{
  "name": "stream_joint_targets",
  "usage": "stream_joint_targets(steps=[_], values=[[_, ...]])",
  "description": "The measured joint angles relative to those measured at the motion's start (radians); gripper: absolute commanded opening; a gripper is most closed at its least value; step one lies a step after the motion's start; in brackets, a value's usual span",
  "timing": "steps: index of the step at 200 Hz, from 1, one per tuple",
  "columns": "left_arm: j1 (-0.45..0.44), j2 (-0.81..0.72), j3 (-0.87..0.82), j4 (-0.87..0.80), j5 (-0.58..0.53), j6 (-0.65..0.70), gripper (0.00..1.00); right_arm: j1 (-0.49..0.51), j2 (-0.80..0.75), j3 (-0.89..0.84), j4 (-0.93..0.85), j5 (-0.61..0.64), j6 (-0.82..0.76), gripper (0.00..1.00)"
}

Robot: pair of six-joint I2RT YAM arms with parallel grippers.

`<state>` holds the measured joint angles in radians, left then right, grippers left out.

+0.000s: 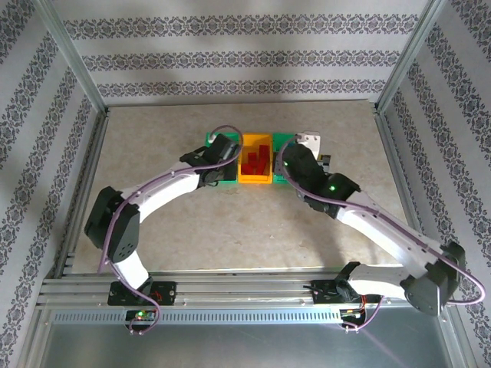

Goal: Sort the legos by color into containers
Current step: Place the lego in the container.

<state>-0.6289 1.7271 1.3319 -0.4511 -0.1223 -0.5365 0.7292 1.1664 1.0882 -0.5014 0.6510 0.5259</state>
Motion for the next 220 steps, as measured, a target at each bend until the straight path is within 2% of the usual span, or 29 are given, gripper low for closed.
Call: stream_joint_targets(steps=[57, 132, 163, 196, 220], values=[[-0.098, 0.269, 0.381, 0.002, 0.046, 0.1, 0.3, 0.0, -0.207, -0.084, 0.027, 0.063, 0.001, 0.98], [-0.172, 0.6, 0.831, -0.116, 0.116, 0.197, 0.3, 0.0, -0.351, -0.132, 0.043, 0.102, 0.003, 0.98], [-0.178, 0.689, 0.943, -0.17, 0.139, 0.214, 0.31, 0.0, -0.353, -0.135, 0.043, 0.104, 0.003, 0.98], [-0.18, 0.735, 0.981, -0.206, 0.145, 0.224, 0.32, 0.0, -0.352, -0.135, 0.043, 0.104, 0.003, 0.98], [-0.182, 0.74, 0.982, -0.224, 0.139, 0.234, 0.4, 0.0, -0.352, -0.135, 0.043, 0.104, 0.003, 0.98]])
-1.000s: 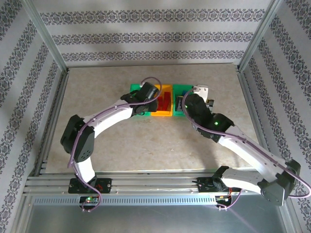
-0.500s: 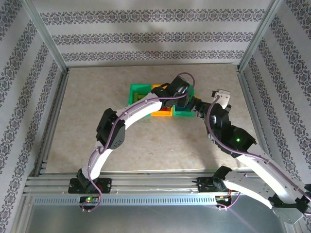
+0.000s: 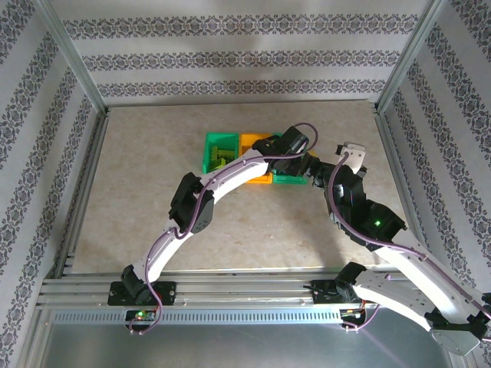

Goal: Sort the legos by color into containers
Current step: Place the lego in the container, then reset both arms

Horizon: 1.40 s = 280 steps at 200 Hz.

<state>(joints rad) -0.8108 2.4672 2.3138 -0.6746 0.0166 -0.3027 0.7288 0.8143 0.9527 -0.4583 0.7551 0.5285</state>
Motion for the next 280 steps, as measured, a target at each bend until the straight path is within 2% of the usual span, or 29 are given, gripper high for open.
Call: stream_joint_targets(steps=[34, 122, 153, 199, 229, 250, 280], values=[[0.0, 0.001, 0.002, -0.011, -0.027, 0.011, 0.49, 0.0, 0.005, 0.0, 0.0, 0.0, 0.0, 0.98], [0.0, -0.003, 0.0, -0.019, -0.092, 0.019, 0.49, -0.003, 0.022, 0.0, 0.0, -0.008, 0.0, 0.98], [0.0, -0.085, -0.067, -0.016, -0.118, 0.031, 0.5, -0.013, 0.023, 0.0, 0.0, -0.012, 0.001, 0.98], [0.006, -0.352, -0.301, 0.071, -0.187, 0.034, 0.53, -0.026, 0.023, 0.0, 0.005, -0.024, 0.001, 0.98], [0.035, -0.557, -0.551, 0.165, -0.22, 0.013, 0.63, -0.045, 0.034, 0.0, 0.007, -0.047, 0.002, 0.99], [0.099, -0.7, -0.748, 0.223, -0.24, -0.024, 0.73, -0.063, 0.057, 0.0, 0.008, -0.069, 0.012, 0.98], [0.256, -0.914, -1.03, 0.278, -0.258, -0.093, 0.9, -0.095, 0.097, 0.0, 0.008, -0.103, 0.023, 0.98]])
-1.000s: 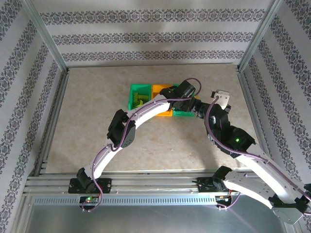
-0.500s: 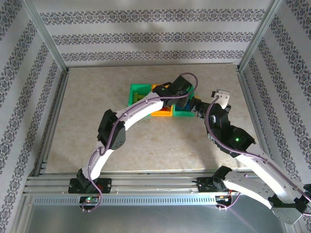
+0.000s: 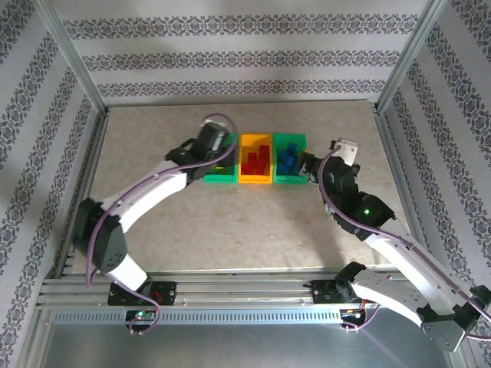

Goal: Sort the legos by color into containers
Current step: Reset both arms

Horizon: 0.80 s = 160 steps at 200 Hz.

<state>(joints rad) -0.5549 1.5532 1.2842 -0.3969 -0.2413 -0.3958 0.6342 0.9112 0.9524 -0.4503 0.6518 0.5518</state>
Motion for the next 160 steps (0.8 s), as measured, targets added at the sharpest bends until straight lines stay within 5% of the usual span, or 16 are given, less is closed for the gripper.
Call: stream_joint_targets(steps=[16, 84, 160], values=[[0.095, -0.118, -0.132, 0.018, -0.01, -0.038, 1.0, -0.019, 0.019, 0.0, 0.003, -0.023, 0.003, 0.98], [0.367, -0.533, -0.474, -0.01, -0.102, -0.079, 1.0, -0.108, 0.102, -0.013, 0.05, -0.112, 0.003, 0.98], [0.537, -0.647, -0.656, 0.072, -0.167, -0.029, 1.0, -0.283, 0.146, -0.111, 0.171, -0.198, -0.015, 0.98]])
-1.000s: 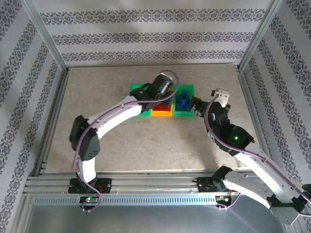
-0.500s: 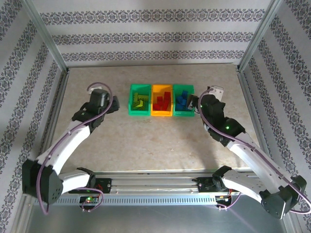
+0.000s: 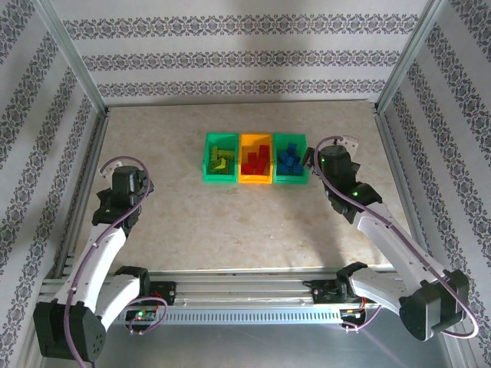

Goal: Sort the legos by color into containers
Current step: Reset both arms

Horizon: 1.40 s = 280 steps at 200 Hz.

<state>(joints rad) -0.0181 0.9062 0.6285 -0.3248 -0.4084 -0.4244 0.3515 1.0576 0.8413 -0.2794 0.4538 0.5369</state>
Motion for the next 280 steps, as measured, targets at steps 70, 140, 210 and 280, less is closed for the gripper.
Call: stream_joint_targets(steps=[70, 140, 210, 280], values=[[0.089, 0.144, -0.153, 0.398, 0.058, 0.097, 1.0, -0.169, 0.009, -0.246, 0.317, -0.053, -0.09, 0.98], [0.152, 0.247, -0.309, 0.843, 0.182, 0.227, 1.0, -0.2, 0.14, -0.343, 0.647, -0.079, -0.325, 0.98], [0.185, 0.383, -0.346, 1.075, 0.337, 0.291, 1.0, -0.2, 0.211, -0.375, 0.882, -0.161, -0.461, 0.98], [0.185, 0.359, -0.355, 1.104, 0.5, 0.336, 1.0, -0.212, 0.168, -0.446, 0.928, -0.164, -0.497, 0.98]])
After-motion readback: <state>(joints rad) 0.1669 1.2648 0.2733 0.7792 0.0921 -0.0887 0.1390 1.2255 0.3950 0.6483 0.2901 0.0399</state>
